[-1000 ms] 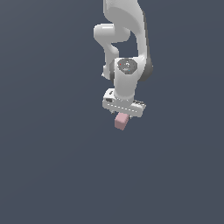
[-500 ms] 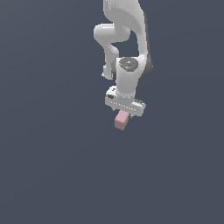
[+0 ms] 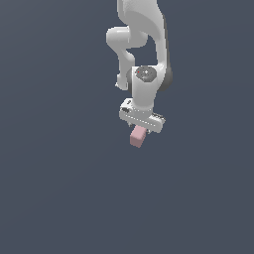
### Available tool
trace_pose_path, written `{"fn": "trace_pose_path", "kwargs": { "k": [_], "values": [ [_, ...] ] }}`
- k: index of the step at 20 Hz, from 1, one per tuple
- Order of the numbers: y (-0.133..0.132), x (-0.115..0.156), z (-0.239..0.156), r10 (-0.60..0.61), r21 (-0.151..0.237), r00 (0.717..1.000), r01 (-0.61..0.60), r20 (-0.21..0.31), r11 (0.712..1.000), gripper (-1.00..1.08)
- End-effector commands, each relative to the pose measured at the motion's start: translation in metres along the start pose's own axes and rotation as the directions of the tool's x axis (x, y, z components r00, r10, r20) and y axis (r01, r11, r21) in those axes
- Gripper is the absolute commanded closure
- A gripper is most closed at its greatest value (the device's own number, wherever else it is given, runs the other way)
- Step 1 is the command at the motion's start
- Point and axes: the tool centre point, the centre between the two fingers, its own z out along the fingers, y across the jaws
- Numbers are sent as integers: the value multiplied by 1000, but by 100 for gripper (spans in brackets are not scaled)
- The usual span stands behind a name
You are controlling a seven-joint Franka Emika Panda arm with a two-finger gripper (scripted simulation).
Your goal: Pick up the object and move it to a goal position.
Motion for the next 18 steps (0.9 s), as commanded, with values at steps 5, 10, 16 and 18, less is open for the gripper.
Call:
{"fn": "trace_pose_path", "kwargs": {
  "k": [5,10,16,18],
  "values": [
    [1,-1,27,3,0,1000,-3,0,1000,-92],
    [1,-1,43,4,0,1000,-4,0,1000,-92],
    [0,-1,46,4,0,1000,-4,0,1000,108],
    [0,-1,46,4,0,1000,-4,0,1000,108]
  ]
}}
